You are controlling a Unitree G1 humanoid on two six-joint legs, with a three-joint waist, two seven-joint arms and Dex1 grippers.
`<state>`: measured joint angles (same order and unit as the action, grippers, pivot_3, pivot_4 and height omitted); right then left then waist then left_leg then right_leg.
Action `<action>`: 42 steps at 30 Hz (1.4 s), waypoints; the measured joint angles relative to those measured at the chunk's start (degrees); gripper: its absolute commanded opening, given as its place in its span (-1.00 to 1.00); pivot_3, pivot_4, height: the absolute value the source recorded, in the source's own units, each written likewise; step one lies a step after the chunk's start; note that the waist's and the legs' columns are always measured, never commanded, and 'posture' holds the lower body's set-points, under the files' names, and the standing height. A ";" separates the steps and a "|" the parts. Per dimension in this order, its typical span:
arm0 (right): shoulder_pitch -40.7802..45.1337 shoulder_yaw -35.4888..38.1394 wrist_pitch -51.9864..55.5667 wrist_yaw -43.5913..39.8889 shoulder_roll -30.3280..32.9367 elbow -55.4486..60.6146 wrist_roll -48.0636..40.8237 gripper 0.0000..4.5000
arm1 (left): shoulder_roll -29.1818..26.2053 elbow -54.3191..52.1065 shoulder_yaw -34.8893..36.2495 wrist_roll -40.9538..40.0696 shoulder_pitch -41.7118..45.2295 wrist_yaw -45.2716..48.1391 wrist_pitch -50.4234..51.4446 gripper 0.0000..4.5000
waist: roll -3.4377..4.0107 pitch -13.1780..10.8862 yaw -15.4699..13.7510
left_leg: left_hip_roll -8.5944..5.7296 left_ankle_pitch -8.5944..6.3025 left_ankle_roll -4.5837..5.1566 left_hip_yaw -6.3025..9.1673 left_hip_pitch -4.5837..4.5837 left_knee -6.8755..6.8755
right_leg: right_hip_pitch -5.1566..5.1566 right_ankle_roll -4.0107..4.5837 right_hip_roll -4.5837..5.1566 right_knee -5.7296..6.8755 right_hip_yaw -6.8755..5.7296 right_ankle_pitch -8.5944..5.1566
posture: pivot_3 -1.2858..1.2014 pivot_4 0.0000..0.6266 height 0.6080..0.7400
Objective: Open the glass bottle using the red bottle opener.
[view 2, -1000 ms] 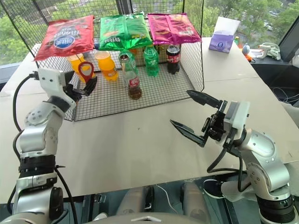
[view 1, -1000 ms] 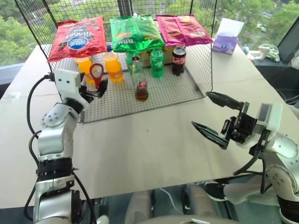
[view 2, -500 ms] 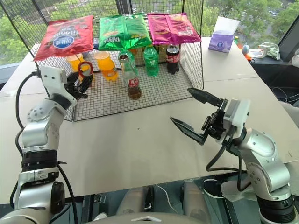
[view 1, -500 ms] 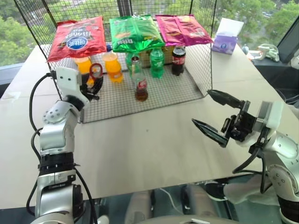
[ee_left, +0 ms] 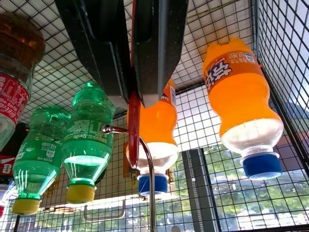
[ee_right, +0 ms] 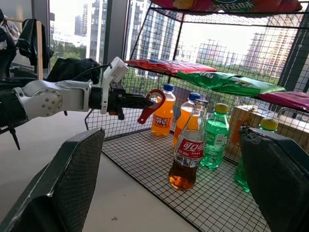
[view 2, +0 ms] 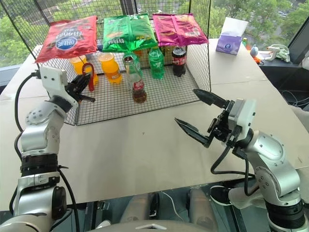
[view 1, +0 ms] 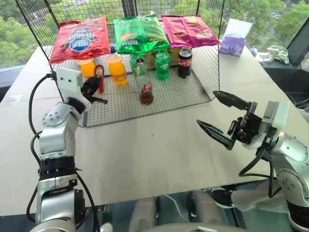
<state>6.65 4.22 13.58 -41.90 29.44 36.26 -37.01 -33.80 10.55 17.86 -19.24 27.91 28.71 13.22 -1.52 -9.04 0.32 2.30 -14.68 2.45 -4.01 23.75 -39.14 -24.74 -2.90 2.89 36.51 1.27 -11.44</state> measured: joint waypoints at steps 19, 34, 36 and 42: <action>1.07 -0.78 0.36 0.68 0.01 -0.01 0.03 1.00 | -4.72 -0.22 1.63 -7.12 -0.68 16.07 1.45 -0.99 | -0.03 -0.02 -1.05 | 0.00 0.00 0.00 0.00 0.01 -0.01 | 0.00 0.01 0.01 -0.01 -0.01 -0.01 | 0.03 -0.52 1.00; 0.62 -3.00 12.17 11.83 1.82 1.94 3.45 1.00 | -4.82 -13.04 4.70 -30.20 -10.92 22.44 22.04 -0.99 | -0.04 -0.03 -0.75 | 0.07 0.00 0.00 0.01 0.03 -0.01 | -0.05 0.01 0.02 0.01 -0.02 -0.02 | 0.03 -0.52 1.00; -0.09 -2.67 19.95 13.00 4.64 3.70 -1.97 1.00 | -6.46 -17.72 5.22 -38.54 -15.05 23.15 30.93 -0.99 | -0.05 -0.03 -0.58 | 0.26 0.00 0.00 0.09 0.00 0.00 | -0.04 0.02 0.06 0.03 0.00 -0.02 | 0.03 -0.52 1.00; 0.30 -0.99 27.92 12.30 2.79 2.43 -18.90 1.00 | -5.99 -22.72 5.17 -51.42 -16.34 20.70 41.74 -0.99 | -0.06 -0.04 -0.58 | 0.10 0.00 0.00 0.29 -0.06 -0.03 | 0.01 0.00 0.02 0.04 0.02 -0.03 | 0.03 -0.52 1.00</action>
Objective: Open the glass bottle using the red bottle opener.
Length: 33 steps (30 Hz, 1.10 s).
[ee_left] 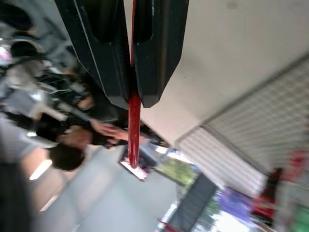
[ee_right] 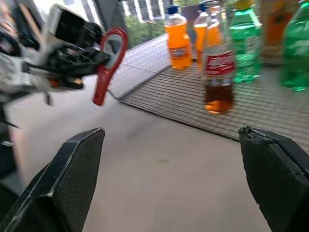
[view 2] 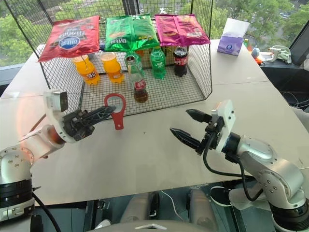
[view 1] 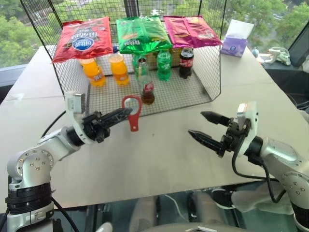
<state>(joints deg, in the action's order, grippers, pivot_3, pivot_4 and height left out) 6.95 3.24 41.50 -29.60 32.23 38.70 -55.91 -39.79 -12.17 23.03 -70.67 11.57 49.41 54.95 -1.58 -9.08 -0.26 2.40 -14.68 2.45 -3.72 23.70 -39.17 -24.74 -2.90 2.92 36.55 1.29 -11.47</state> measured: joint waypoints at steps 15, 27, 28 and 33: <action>9.70 -4.68 9.10 7.17 -14.00 -13.24 -14.43 1.00 | 15.79 -2.96 -9.72 -1.79 6.52 -9.88 -3.19 -0.99 | -0.01 0.00 0.82 | -0.13 0.00 0.01 0.12 0.06 0.00 | 0.00 0.02 -0.09 -0.01 0.03 0.02 | 0.03 -0.52 1.00; 12.34 -4.68 7.80 13.95 -23.49 -15.10 -16.02 1.00 | 22.19 -2.30 -12.35 1.76 9.37 -12.50 -6.89 -0.99 | 0.00 0.00 0.97 | -0.15 0.00 0.01 0.16 0.12 0.01 | -0.01 0.02 -0.11 -0.03 0.02 0.02 | 0.03 -0.52 1.00; 12.39 -4.79 7.68 14.28 -23.93 -15.10 -15.98 1.00 | 22.35 -2.24 -12.37 1.93 9.48 -12.64 -6.95 -0.99 | 0.00 0.00 1.01 | -0.14 0.00 0.01 0.16 0.12 0.01 | -0.01 0.02 -0.11 -0.03 0.02 0.02 | 0.03 -0.52 1.00; 12.66 -4.82 7.61 15.13 -24.06 -15.09 -15.73 0.07 | 22.43 -2.21 -12.31 1.87 9.53 -12.85 -7.01 -1.00 | 0.00 0.00 1.02 | -0.14 0.00 0.01 0.17 0.12 0.01 | -0.01 0.02 -0.11 -0.03 0.01 0.02 | 0.03 -0.52 1.00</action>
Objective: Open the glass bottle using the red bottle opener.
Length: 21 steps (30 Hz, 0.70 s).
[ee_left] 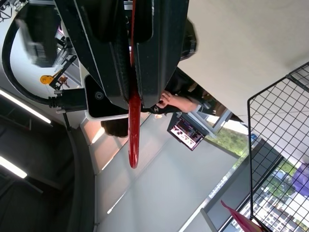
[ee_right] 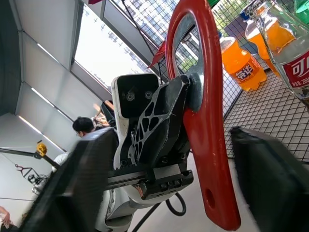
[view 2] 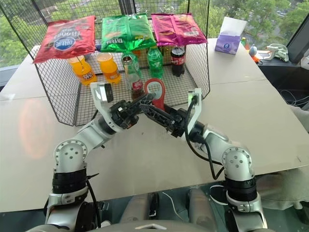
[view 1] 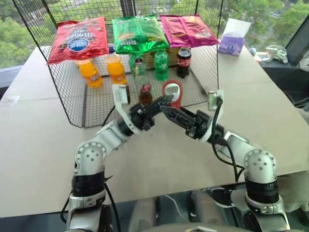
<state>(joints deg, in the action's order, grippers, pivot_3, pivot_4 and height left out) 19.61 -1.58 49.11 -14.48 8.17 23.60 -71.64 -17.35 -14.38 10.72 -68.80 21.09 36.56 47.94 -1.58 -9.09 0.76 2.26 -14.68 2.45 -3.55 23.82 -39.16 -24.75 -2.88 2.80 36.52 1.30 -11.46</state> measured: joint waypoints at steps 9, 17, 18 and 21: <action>-0.13 0.02 -0.02 -0.73 2.28 0.15 1.07 0.07 | -0.76 0.65 0.70 -0.40 0.01 -0.48 0.07 -1.00 | 0.01 0.00 0.03 | 0.00 0.00 0.00 0.00 0.00 0.00 | -0.01 0.00 0.00 -0.01 0.00 0.00 | 0.03 -0.52 1.00; -0.62 -0.10 -0.66 -2.49 2.76 0.65 2.03 0.07 | -2.07 1.58 2.37 -2.45 0.23 -0.83 0.95 -1.00 | 0.01 -0.01 0.01 | 0.01 0.00 0.00 0.02 0.01 0.01 | -0.01 0.00 0.00 -0.02 -0.01 0.00 | 0.03 -0.52 1.00; -0.62 -0.14 -0.70 -2.64 2.71 0.65 2.16 0.07 | -2.11 1.58 2.36 -2.72 0.23 -0.83 1.21 -1.00 | 0.01 -0.01 0.02 | 0.01 0.00 0.00 0.01 0.01 0.01 | -0.01 0.00 0.00 -0.02 -0.01 0.00 | 0.03 -0.52 1.00; -0.54 -0.16 -0.79 -2.96 2.64 0.64 2.80 0.07 | -2.27 1.58 2.36 -3.37 0.24 -0.86 1.71 -1.00 | 0.01 -0.01 0.03 | 0.01 0.00 0.00 0.02 0.01 0.01 | -0.01 0.00 0.00 -0.02 -0.01 -0.01 | 0.03 -0.52 1.00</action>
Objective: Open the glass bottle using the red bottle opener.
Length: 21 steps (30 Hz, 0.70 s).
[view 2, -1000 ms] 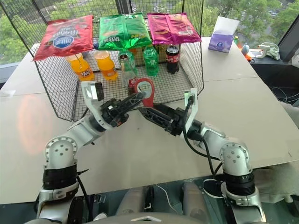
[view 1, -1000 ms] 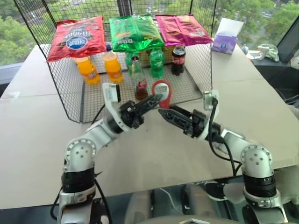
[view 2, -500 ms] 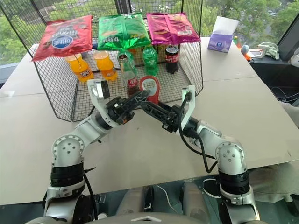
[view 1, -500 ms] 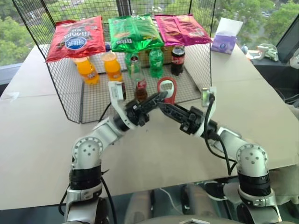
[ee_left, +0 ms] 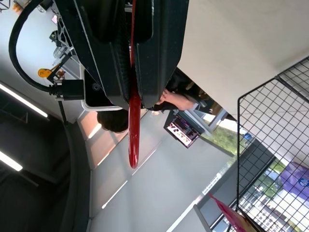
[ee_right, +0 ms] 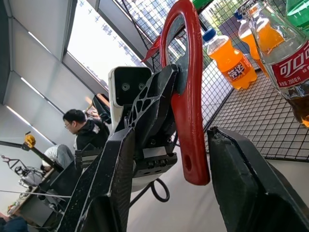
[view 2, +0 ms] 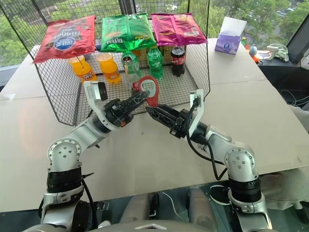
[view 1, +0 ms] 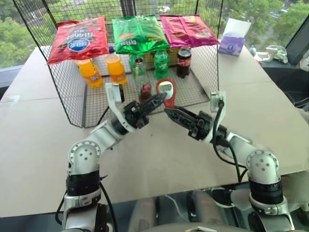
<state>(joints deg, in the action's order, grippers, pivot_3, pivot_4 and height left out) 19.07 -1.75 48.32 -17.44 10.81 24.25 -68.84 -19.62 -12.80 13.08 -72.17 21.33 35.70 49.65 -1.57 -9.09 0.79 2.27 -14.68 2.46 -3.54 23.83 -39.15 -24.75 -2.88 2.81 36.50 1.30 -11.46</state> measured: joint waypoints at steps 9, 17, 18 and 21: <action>0.51 -0.01 -0.26 -1.23 -0.07 -0.03 1.12 -0.34 | -0.12 0.00 -0.01 -1.22 0.45 -0.53 0.44 -1.00 | 0.00 0.00 -0.01 | 0.00 0.00 0.00 0.00 0.00 0.01 | 0.00 0.00 0.00 -0.01 0.00 0.00 | 0.03 -0.52 1.00; 0.64 -0.02 -0.24 -3.13 0.04 -0.47 1.92 -0.83 | -0.78 0.04 0.02 -3.33 0.58 -0.39 1.21 -1.00 | 0.01 -0.01 0.01 | 0.01 0.00 0.00 0.00 0.01 0.03 | -0.01 0.00 0.00 -0.04 -0.01 0.00 | 0.03 -0.52 1.00; 0.66 -0.02 -0.24 -3.25 0.04 -0.48 2.05 -0.83 | -0.89 0.04 0.00 -3.38 0.57 -0.36 1.21 -1.00 | 0.01 -0.02 0.01 | 0.01 0.00 0.00 0.00 0.01 0.04 | -0.01 0.00 0.00 -0.05 -0.01 0.00 | 0.03 -0.52 1.00; 0.67 -0.10 -0.24 -3.60 -0.04 -0.52 2.33 -0.92 | -1.28 0.03 -0.03 -3.50 0.42 -0.14 1.23 -1.00 | 0.02 -0.02 0.01 | 0.01 0.00 0.00 0.00 0.01 0.05 | -0.01 0.00 0.00 -0.06 -0.01 0.00 | 0.03 -0.52 1.00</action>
<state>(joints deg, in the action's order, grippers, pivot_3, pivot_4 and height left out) 19.73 -1.85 48.08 -21.03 10.77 23.73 -66.51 -20.90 -12.77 13.04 -75.67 21.75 35.55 50.88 -1.55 -9.11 0.80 2.28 -14.68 2.45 -3.54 23.84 -39.10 -24.76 -2.88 2.81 36.44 1.29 -11.46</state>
